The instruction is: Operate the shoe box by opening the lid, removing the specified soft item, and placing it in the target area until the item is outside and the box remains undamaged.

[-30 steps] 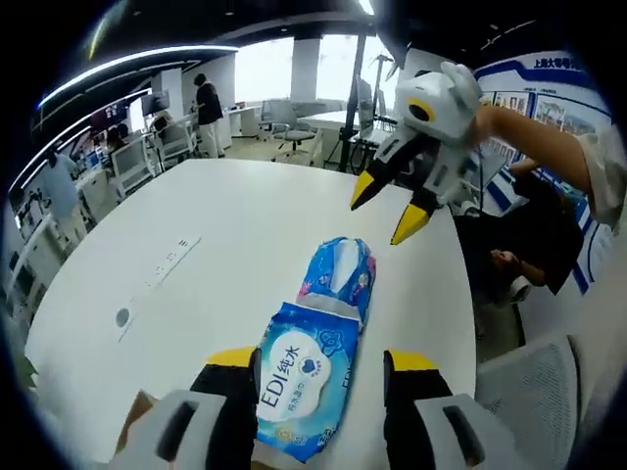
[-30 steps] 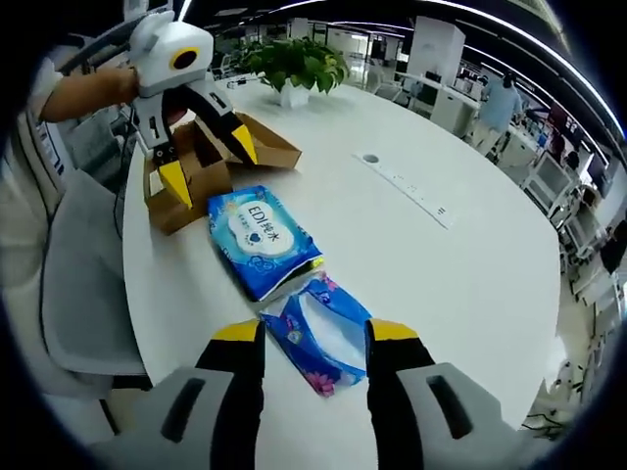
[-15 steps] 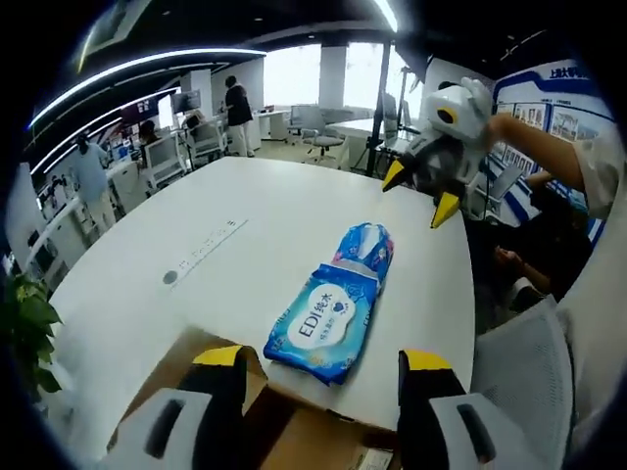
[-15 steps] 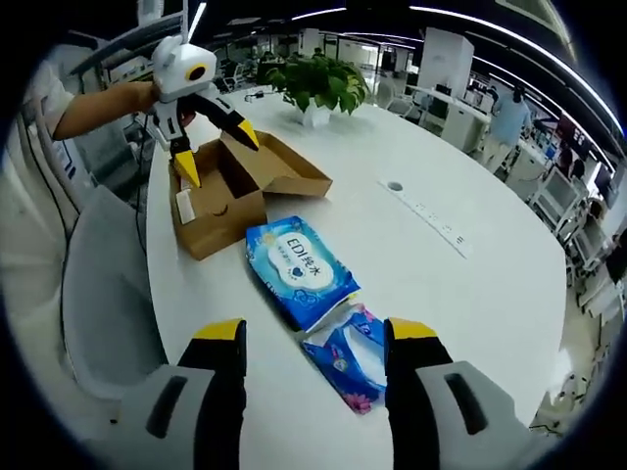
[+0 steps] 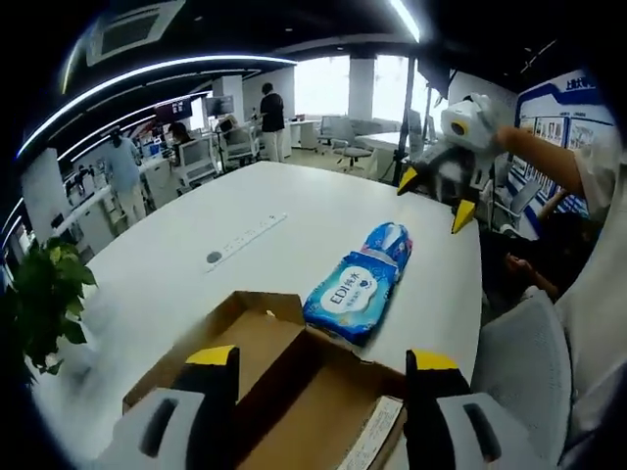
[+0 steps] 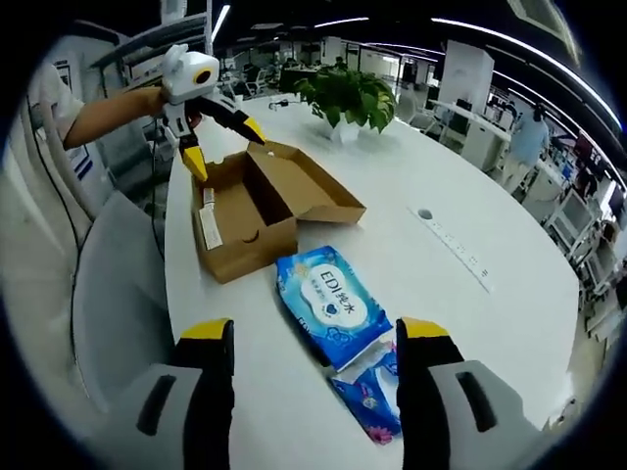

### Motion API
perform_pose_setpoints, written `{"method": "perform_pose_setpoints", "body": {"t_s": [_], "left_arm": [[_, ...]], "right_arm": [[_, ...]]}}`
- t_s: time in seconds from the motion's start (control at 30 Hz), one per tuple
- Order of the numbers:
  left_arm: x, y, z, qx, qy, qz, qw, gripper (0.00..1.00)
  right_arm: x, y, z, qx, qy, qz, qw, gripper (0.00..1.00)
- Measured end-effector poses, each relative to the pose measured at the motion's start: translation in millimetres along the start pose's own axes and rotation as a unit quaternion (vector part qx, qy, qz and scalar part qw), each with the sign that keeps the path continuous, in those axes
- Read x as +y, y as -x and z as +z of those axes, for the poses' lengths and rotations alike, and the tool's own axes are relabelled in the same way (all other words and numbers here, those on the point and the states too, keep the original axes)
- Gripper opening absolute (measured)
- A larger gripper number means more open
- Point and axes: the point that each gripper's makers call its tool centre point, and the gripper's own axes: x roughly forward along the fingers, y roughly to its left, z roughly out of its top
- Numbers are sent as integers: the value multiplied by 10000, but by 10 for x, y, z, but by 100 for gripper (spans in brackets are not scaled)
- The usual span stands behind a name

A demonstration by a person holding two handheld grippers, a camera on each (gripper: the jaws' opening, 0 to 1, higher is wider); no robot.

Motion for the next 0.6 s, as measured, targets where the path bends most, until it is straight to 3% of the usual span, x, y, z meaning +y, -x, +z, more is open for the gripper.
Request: {"method": "perform_pose_setpoints", "body": {"t_s": [0.6], "left_arm": [[376, 686, -569, -54, 558, 781, 9954, 76]], "right_arm": [[436, -489, 356, -26, 763, 639, 9950, 64]]}}
